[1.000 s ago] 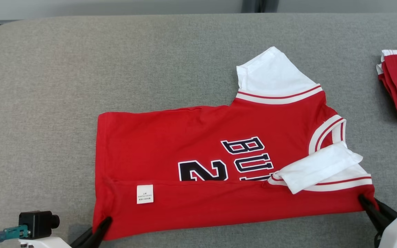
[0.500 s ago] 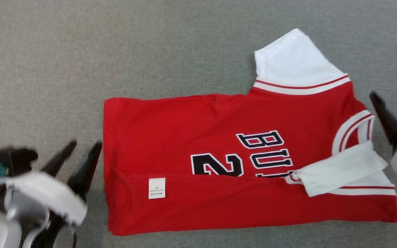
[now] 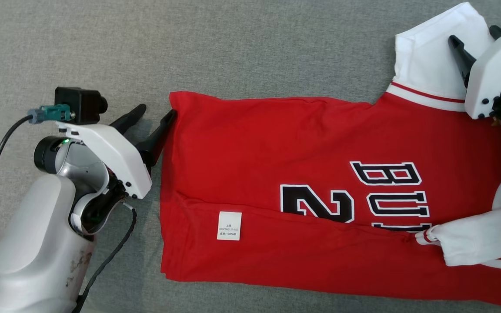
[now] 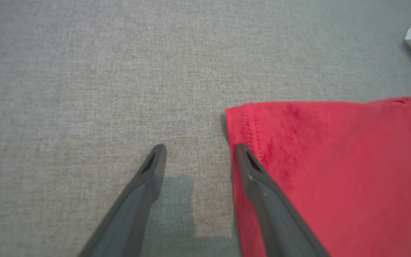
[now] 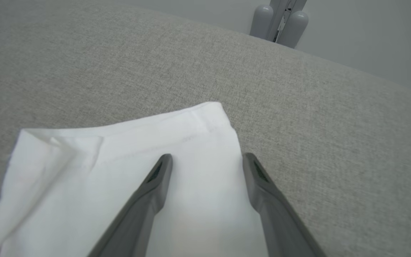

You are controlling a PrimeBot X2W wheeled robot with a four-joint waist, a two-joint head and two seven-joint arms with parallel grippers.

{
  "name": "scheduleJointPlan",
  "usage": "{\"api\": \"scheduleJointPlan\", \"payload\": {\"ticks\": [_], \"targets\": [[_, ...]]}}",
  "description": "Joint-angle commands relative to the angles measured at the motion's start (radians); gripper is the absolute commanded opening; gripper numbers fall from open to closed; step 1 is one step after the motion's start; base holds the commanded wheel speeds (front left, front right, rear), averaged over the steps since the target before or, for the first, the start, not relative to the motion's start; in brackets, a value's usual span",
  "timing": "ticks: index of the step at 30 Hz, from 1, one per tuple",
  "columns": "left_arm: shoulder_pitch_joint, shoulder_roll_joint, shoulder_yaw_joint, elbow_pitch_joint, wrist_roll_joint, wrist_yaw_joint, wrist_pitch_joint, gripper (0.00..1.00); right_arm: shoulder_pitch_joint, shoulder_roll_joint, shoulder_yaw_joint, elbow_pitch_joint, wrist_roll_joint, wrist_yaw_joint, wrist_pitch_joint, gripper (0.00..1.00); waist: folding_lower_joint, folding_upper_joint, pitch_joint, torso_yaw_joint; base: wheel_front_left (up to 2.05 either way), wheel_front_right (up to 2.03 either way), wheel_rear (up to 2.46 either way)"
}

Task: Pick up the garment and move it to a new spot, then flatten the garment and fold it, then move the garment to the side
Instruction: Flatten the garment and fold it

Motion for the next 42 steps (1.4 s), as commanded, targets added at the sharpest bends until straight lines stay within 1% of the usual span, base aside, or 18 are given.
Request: {"api": "scheduleJointPlan", "payload": {"ticks": [1,3,7,10,12,16,17,18,19,20,22,25,29,33,35,37,39,42], "targets": [[-0.015,-0.009,-0.021,0.028,-0.035,-0.01,0.006,1.0,-0.03,-0.007,0.013,0.046,-0.009,0.0,-0.023,1.0,0.0,0.0,0.008,0.01,0.0,0.0,0.0],[-0.023,-0.008,-0.03,0.035,-0.048,-0.013,0.01,1.0,-0.039,-0.008,0.025,0.069,-0.011,0.0,-0.031,1.0,0.0,0.0,0.008,0.011,0.0,0.0,0.0],[-0.049,0.012,-0.068,0.055,-0.084,-0.015,0.008,1.0,-0.076,-0.008,0.06,0.141,-0.008,0.0,-0.07,1.0,0.0,0.0,0.005,0.005,0.0,0.0,0.0],[-0.071,0.021,-0.131,0.025,-0.163,-0.017,0.002,1.0,-0.105,0.005,0.09,0.205,0.003,0.0,-0.109,1.0,0.0,0.0,0.001,-0.009,0.0,0.0,0.0],[-0.094,0.05,-0.163,0.017,-0.197,-0.015,-0.012,1.0,-0.124,0.013,0.108,0.248,0.011,0.0,-0.137,1.0,0.0,0.0,-0.002,-0.018,0.0,0.0,0.0],[-0.118,0.079,-0.196,0.046,-0.186,-0.015,-0.025,1.0,-0.143,0.026,0.139,0.293,0.025,0.0,-0.17,1.0,0.0,0.0,-0.003,-0.03,0.0,0.0,0.0],[-0.12,0.082,-0.204,0.055,-0.187,-0.015,-0.031,0.89,-0.147,0.028,0.148,0.302,0.028,0.0,-0.18,0.98,0.0,0.0,-0.004,-0.034,0.0,0.0,0.0],[-0.124,0.084,-0.206,0.064,-0.19,-0.015,-0.041,0.41,-0.154,0.031,0.156,0.31,0.034,0.0,-0.193,0.0,0.0,0.0,-0.004,-0.037,0.0,0.0,0.0],[-0.129,0.086,-0.209,0.073,-0.195,-0.015,-0.045,0.0,-0.16,0.037,0.167,0.318,0.046,0.0,-0.206,0.0,0.0,0.0,-0.005,-0.04,0.0,0.0,0.0],[-0.134,0.091,-0.225,0.07,-0.195,-0.015,-0.049,0.0,-0.167,0.042,0.177,0.319,0.061,0.0,-0.225,0.0,0.0,0.0,-0.006,-0.044,0.0,0.0,0.0],[-0.137,0.093,-0.22,0.078,-0.206,-0.016,-0.082,0.0,-0.189,0.034,0.169,0.312,0.076,0.0,-0.286,0.0,0.0,0.0,-0.009,-0.05,0.0,0.0,0.0],[-0.133,0.114,-0.208,0.075,-0.208,-0.016,-0.141,0.0,-0.179,0.035,0.183,0.287,0.109,0.0,-0.36,0.0,0.0,0.0,-0.031,-0.063,0.0,0.0,0.0],[-0.077,0.135,-0.199,0.022,-0.232,-0.016,-0.198,0.0,-0.103,-0.005,0.187,0.185,0.18,0.0,-0.41,0.0,0.0,0.0,-0.072,-0.085,0.0,0.0,0.0],[0.026,0.175,-0.171,-0.069,-0.264,-0.011,-0.243,0.0,0.067,-0.054,0.152,0.002,0.238,0.0,-0.411,0.0,0.0,0.0,-0.126,-0.107,0.0,0.0,0.0],[0.095,0.193,-0.156,-0.113,-0.278,0.003,-0.264,0.0,0.19,-0.072,0.128,-0.106,0.274,0.0,-0.396,0.0,0.0,0.0,-0.163,-0.119,0.0,0.0,0.0],[0.17,0.216,-0.141,-0.155,-0.284,0.03,-0.284,0.0,0.317,-0.077,0.084,-0.218,0.297,0.0,-0.376,0.0,0.0,0.0,-0.199,-0.134,0.0,0.0,0.0],[0.246,0.224,-0.123,-0.199,-0.298,0.059,-0.307,0.0,0.446,-0.062,0.044,-0.323,0.312,0.0,-0.353,0.0,0.0,0.0,-0.228,-0.15,0.0,0.0,0.0],[0.36,0.23,-0.096,-0.258,-0.329,0.094,-0.345,0.0,0.607,-0.017,-0.018,-0.441,0.316,0.0,-0.329,0.0,0.0,0.0,-0.261,-0.176,0.0,0.0,0.0]]}}
